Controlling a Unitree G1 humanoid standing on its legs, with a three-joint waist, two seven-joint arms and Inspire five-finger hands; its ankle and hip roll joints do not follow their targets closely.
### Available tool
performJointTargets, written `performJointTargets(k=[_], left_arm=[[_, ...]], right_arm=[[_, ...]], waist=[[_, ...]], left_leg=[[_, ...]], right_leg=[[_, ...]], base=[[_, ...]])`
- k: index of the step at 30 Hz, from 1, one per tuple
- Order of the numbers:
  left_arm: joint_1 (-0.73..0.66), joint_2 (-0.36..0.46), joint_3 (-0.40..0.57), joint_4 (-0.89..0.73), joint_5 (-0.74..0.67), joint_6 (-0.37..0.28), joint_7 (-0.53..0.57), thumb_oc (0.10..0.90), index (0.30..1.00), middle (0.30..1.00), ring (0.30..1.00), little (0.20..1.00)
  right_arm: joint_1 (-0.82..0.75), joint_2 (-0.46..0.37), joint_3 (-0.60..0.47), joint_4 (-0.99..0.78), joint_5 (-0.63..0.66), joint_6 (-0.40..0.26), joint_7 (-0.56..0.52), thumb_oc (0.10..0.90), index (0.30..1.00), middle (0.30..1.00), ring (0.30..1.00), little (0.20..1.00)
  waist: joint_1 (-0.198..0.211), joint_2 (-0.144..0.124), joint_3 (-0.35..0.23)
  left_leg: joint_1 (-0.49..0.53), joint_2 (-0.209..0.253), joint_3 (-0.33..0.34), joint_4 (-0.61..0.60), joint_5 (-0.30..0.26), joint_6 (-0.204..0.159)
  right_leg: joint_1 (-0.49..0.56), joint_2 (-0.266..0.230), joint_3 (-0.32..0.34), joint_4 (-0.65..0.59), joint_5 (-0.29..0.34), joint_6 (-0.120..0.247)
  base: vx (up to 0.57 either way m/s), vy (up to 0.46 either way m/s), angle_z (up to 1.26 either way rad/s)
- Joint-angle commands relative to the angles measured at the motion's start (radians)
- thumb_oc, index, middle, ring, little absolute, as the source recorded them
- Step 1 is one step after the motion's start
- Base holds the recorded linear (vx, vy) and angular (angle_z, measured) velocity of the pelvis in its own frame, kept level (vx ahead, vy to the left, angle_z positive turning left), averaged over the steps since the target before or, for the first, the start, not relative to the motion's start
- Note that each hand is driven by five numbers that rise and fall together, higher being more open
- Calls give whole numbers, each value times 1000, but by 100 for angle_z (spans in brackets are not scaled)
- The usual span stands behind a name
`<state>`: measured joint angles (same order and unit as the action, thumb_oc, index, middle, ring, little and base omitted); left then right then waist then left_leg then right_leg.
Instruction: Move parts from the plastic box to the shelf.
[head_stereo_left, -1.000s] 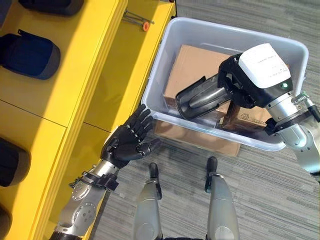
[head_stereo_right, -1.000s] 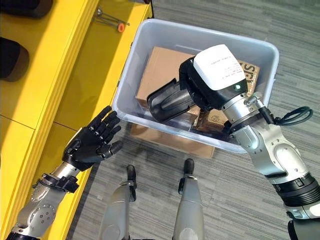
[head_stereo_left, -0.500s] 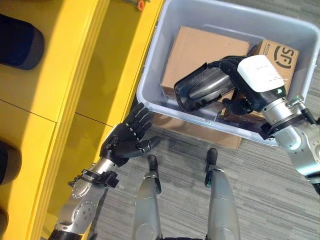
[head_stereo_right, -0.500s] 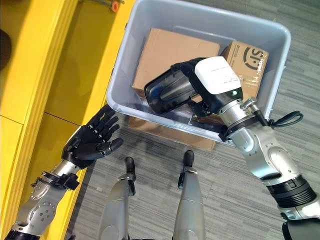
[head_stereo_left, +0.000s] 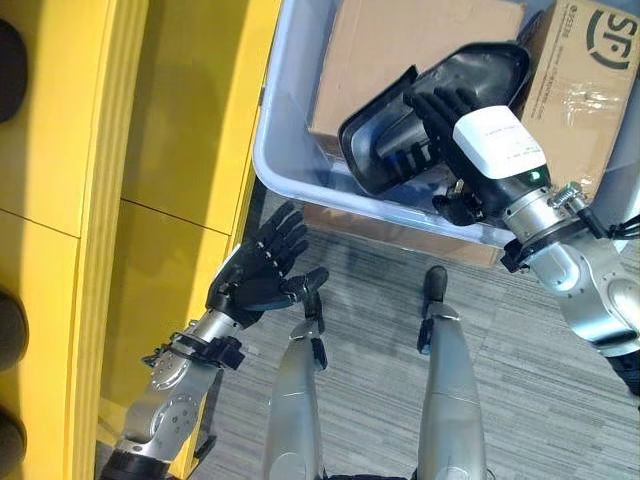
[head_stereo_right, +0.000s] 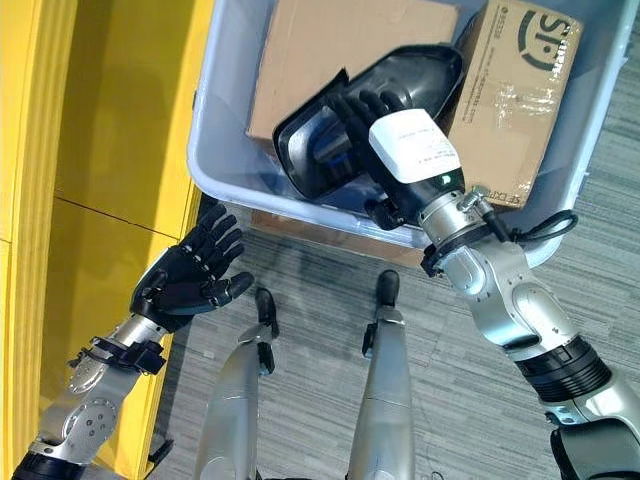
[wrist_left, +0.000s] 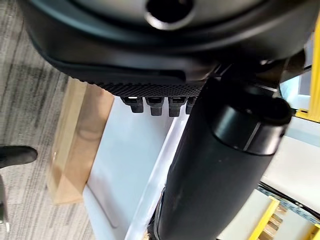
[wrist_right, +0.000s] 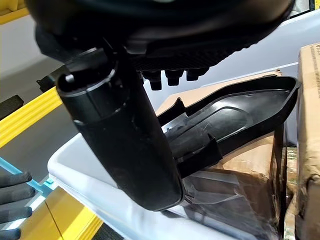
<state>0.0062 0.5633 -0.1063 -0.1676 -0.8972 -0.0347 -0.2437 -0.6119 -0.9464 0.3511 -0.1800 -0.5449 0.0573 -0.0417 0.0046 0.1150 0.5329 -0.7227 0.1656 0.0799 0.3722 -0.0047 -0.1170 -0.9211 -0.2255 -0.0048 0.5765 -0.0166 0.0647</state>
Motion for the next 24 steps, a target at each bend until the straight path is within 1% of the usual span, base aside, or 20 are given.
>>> performJointTargets(k=[1,5,7,8,10,15,17,18,24], left_arm=[[1,-27,5,-110,-16,-100,-8,900,1000,1000,1000,1000],[1,-29,3,-104,-14,-110,-13,900,1000,1000,1000,1000],[0,-30,3,-105,-18,-112,-13,900,1000,1000,1000,1000],[-3,-30,0,-102,-18,-115,-22,900,1000,1000,1000,1000],[-4,-31,-4,-104,-11,-115,-22,900,1000,1000,1000,1000],[-6,-31,-9,-104,-8,-122,-17,900,1000,1000,1000,1000],[-11,-27,-10,-106,-4,-125,-17,900,1000,1000,1000,1000],[-11,-26,-13,-101,-2,-130,-19,900,1000,1000,1000,1000],[-7,-27,-12,-107,6,-141,-20,900,1000,1000,1000,1000]], right_arm=[[-127,-29,29,-77,-61,-28,-79,900,1000,1000,1000,1000],[-147,-36,42,-72,-81,-19,-100,900,1000,1000,1000,1000],[-159,-44,45,-64,-109,-23,-117,900,1000,1000,1000,1000],[-185,-55,55,-55,-123,-14,-131,900,1000,1000,1000,1000],[-202,-61,64,-52,-134,-9,-136,900,1000,1000,1000,1000],[-243,-71,86,-38,-147,1,-120,900,1000,1000,1000,1000],[-275,-84,104,-29,-152,0,-116,900,1000,1000,1000,1000],[-298,-94,117,-24,-153,2,-112,900,1000,1000,1000,1000],[-326,-113,133,-29,-144,27,-108,900,1000,1000,1000,1000]], waist=[[-28,58,-13],[-24,65,-13],[-22,70,-13],[-17,77,-13],[-14,81,-13],[-6,89,-13],[-2,92,-13],[1,93,-13],[5,95,-13]], left_leg=[[-55,0,-29,20,-35,53],[-85,-7,-29,41,-43,57],[-109,-13,-32,56,-47,59],[-140,-21,-36,77,-53,60],[-155,-24,-36,85,-56,61],[-187,-28,-43,96,-55,60],[-217,-29,-48,109,-56,59],[-241,-30,-58,128,-61,58],[-291,-29,-69,166,-75,58]], right_leg=[[29,-12,26,14,-118,-2],[-1,-10,30,33,-122,-5],[-23,-8,35,49,-127,-8],[-52,-6,41,69,-133,-10],[-67,-6,43,78,-135,-11],[-97,-6,46,100,-142,-12],[-123,-4,50,114,-146,-14],[-147,-3,55,130,-149,-15],[-200,-3,64,160,-155,-15]], base=[[0,0,0],[-5,2,-1],[-17,-3,0],[0,0,0],[-21,-8,4],[-10,-4,1],[-33,-28,0],[-20,-23,4],[-4,-5,3]])
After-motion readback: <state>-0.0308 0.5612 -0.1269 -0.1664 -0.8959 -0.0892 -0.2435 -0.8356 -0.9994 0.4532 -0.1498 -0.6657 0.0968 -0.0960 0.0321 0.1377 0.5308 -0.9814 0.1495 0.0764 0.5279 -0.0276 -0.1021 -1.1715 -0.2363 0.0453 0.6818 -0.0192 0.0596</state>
